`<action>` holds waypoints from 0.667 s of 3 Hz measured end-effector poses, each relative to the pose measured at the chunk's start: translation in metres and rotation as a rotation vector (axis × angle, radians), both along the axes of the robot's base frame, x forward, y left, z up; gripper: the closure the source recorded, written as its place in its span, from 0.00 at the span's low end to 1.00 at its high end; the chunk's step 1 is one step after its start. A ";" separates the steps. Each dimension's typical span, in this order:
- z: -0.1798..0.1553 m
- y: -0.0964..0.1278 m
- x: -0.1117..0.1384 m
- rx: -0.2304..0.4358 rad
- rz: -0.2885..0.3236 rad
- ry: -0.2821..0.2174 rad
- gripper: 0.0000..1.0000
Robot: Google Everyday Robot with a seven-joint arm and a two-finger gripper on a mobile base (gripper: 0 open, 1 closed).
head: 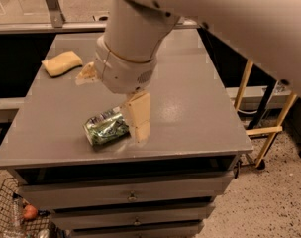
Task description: Pick green can
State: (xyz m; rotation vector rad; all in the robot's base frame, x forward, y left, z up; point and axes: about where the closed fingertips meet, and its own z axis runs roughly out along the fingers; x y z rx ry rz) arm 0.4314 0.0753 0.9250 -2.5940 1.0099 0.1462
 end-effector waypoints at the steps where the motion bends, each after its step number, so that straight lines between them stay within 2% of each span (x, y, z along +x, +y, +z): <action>1: -0.029 0.030 0.013 -0.097 0.049 -0.030 0.00; 2: -0.049 0.042 0.028 -0.144 0.051 -0.025 0.00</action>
Offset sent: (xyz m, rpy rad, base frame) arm 0.0461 0.0545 -0.0725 -0.2007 -0.0142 0.0494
